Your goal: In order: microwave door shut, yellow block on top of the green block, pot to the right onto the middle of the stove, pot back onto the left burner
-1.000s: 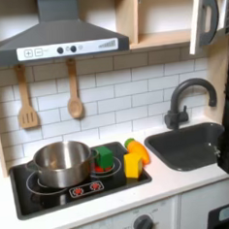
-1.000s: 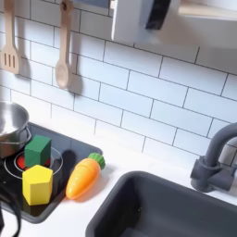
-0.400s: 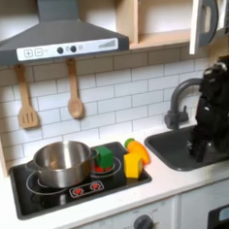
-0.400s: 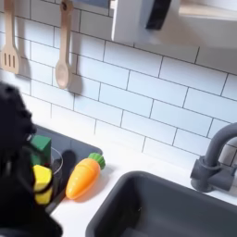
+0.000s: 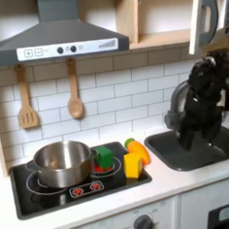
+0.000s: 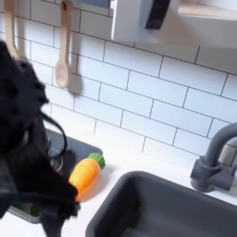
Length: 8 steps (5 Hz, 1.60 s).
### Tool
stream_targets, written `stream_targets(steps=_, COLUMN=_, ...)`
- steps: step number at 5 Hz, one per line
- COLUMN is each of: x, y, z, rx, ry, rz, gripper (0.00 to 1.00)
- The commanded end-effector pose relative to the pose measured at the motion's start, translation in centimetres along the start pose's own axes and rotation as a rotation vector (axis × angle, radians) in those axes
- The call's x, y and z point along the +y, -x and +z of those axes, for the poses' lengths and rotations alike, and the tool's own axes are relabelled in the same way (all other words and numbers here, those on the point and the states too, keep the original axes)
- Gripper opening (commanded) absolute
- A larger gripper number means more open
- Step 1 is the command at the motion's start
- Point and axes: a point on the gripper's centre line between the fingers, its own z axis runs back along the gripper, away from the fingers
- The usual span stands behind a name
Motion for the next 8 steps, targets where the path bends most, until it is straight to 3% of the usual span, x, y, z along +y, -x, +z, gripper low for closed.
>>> stream_targets(steps=1, x=0.9, y=-2.4, z=1.6, rx=-0.082, ry=-0.013, rz=0.058, gripper=1.00)
stream_targets(steps=2, x=1.3, y=-3.5, z=2.0, rx=-0.105, ry=-0.048, rz=0.105, gripper=1.00)
stream_targets(steps=5, x=2.4, y=-6.4, z=2.6, rx=-0.171, ry=-0.103, rz=0.181, gripper=1.00)
stream_targets(steps=6, x=2.7, y=-8.2, z=2.2, rx=-0.183, ry=-0.127, rz=0.192, gripper=1.00)
stream_targets(steps=7, x=3.5, y=-10.1, z=1.9, rx=-0.187, ry=-0.152, rz=0.241, gripper=1.00)
stream_targets(steps=8, x=4.1, y=-11.2, z=1.4, rx=-0.177, ry=-0.162, rz=0.241, gripper=1.00)
